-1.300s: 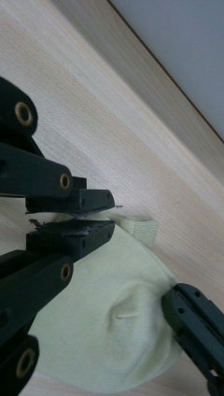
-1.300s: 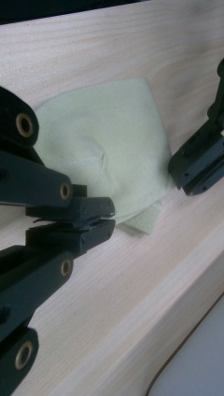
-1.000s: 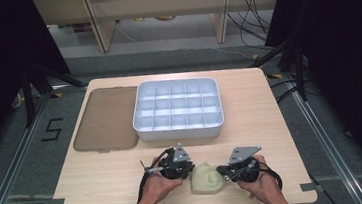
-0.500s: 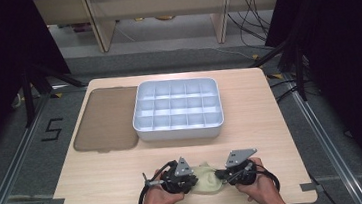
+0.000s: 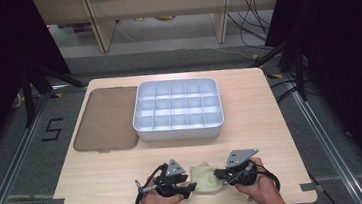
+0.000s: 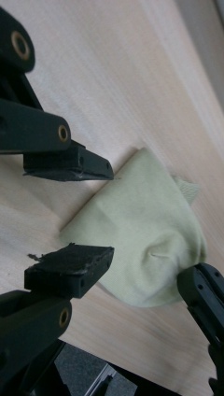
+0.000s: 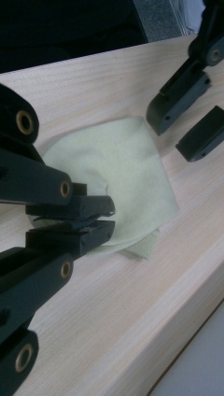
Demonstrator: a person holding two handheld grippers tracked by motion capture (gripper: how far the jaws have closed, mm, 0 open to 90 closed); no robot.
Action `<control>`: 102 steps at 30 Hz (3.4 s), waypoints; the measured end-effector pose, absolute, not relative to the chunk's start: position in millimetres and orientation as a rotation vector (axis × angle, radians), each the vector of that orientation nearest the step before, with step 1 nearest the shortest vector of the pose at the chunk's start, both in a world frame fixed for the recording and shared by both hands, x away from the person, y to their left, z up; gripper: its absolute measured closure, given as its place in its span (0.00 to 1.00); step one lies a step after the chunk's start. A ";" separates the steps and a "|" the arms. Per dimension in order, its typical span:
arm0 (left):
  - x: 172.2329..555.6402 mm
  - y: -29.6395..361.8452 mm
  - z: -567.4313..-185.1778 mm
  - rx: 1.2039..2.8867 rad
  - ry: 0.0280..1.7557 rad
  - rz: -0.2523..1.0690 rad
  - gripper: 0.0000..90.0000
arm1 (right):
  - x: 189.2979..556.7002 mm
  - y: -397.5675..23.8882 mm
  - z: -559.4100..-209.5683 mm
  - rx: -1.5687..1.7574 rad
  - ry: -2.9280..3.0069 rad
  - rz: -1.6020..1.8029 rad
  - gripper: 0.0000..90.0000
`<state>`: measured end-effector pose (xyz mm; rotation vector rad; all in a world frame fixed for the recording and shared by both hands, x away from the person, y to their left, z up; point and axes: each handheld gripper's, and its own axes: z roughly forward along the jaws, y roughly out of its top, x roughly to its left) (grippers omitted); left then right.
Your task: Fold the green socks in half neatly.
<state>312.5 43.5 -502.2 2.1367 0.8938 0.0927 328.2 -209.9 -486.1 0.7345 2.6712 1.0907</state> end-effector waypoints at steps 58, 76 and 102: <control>324.3 40.5 -493.9 2.178 0.858 0.107 0.93 | 311.1 -160.5 -495.0 0.508 2.762 1.137 0.95; 319.0 37.9 -484.1 2.213 0.805 0.173 0.93 | 340.7 -182.1 -490.0 0.687 2.632 1.151 0.97; 315.5 35.0 -472.8 2.229 0.743 0.275 0.94 | 333.6 -200.8 -484.1 0.738 2.633 1.167 0.97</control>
